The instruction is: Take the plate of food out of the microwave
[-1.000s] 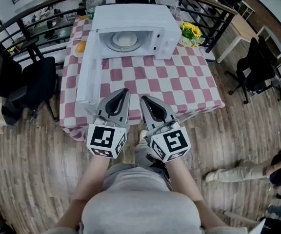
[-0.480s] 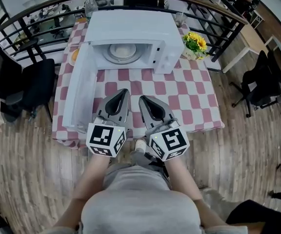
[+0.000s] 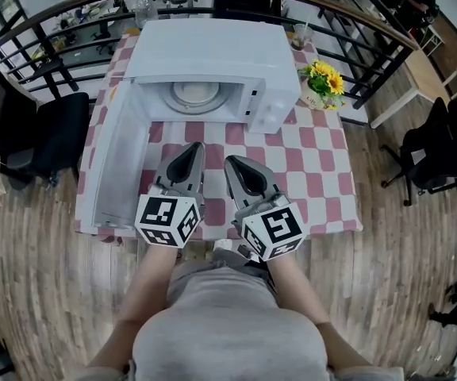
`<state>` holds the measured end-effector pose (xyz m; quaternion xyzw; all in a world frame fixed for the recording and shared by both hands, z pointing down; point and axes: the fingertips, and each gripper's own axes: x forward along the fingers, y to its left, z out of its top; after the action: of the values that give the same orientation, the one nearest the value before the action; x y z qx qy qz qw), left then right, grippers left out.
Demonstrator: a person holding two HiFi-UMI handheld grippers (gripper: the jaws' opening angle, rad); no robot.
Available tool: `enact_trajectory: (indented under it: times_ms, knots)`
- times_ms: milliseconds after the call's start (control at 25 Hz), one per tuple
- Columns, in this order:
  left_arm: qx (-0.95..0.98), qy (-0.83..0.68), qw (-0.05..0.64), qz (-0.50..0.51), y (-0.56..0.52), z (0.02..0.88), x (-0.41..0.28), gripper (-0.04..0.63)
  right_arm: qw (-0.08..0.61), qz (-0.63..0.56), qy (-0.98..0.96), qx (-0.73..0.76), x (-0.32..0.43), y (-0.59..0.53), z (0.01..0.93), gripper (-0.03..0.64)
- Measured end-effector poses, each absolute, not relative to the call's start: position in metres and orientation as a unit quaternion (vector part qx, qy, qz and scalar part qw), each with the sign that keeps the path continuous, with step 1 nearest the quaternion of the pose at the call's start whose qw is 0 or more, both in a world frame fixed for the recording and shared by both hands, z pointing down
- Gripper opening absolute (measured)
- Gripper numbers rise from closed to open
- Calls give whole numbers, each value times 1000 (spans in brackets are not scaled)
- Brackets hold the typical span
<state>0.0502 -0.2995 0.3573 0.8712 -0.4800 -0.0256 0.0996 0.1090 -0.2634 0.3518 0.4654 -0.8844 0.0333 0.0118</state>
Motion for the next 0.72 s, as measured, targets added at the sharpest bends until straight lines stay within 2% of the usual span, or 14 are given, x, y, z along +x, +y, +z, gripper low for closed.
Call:
enact_trajectory:
  times_ms: [120,600,720]
  knots:
    - [863,-487,130,-36,-315,367,53,0,14,35,-890,454,114,-274,357,25]
    - [820,-501,262,-93,-363,399,52,211,11,51,-898,437,127,-306,371,25]
    - [800,-500,314,-109,-374,411,49,219,6,60,-898,435,125,-314,373,25]
